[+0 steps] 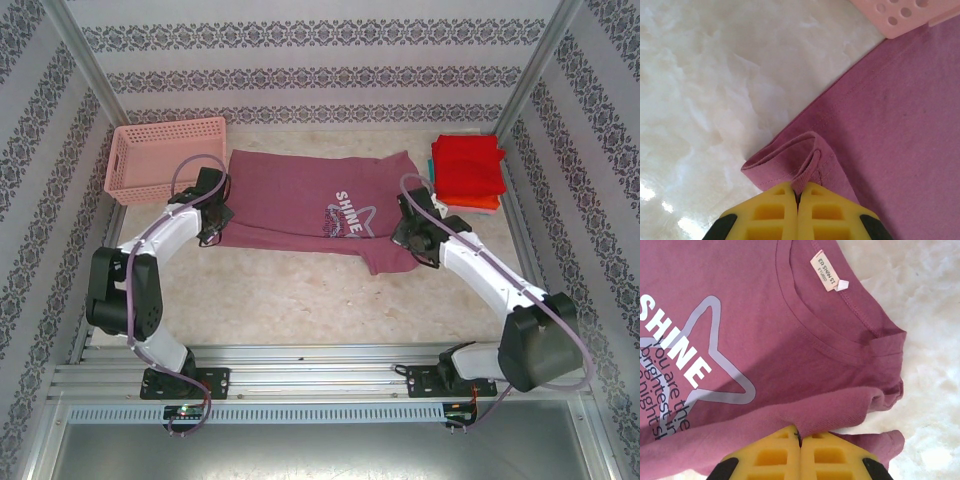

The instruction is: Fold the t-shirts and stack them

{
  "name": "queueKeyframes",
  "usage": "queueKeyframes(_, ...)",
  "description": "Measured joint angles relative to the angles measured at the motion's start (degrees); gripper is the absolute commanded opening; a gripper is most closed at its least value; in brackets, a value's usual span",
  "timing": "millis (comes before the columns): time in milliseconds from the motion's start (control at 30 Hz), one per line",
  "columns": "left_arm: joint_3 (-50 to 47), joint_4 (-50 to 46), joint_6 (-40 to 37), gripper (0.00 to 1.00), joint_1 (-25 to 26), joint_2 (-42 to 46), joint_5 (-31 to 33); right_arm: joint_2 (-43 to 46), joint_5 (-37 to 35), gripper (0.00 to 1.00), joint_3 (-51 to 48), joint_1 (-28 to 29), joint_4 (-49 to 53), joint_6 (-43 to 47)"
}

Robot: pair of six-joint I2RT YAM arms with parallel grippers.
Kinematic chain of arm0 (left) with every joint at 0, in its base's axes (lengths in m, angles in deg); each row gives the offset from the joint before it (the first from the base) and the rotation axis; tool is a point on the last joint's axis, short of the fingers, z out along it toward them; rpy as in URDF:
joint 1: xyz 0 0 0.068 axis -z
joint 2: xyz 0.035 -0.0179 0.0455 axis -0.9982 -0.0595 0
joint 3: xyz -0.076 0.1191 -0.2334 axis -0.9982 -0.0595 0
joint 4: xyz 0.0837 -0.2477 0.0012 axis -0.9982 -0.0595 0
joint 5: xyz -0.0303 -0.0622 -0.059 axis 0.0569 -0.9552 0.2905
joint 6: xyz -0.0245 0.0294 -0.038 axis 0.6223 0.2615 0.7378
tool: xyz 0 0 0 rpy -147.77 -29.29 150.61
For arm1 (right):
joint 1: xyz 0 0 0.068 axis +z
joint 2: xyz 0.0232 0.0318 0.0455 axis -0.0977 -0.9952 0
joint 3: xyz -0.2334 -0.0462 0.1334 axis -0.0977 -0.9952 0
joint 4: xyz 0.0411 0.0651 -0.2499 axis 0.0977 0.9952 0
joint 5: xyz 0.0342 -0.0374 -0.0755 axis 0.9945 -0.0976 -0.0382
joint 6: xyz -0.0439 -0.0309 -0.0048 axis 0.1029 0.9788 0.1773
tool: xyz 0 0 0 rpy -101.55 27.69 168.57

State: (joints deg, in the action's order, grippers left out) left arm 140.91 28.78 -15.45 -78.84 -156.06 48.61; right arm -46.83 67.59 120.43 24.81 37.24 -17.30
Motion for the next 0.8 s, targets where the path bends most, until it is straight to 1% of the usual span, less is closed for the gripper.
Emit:
queueKeyframes(433,4.0,0.0,-0.8,0.00,0.0,-3.3,0.0,-9.3,4.8,0.00,8.8,-4.9,0.0,4.2)
queueKeyframes(633,5.0,-0.2,-0.8,0.00,-0.3,-4.6,0.0,-13.2,5.7,0.00,11.8,-5.3,0.1,5.6)
queueKeyframes(800,7.0,-0.7,-0.8,0.00,-0.5,-7.3,0.0,-14.8,5.9,0.00,12.9,-5.6,0.1,6.4)
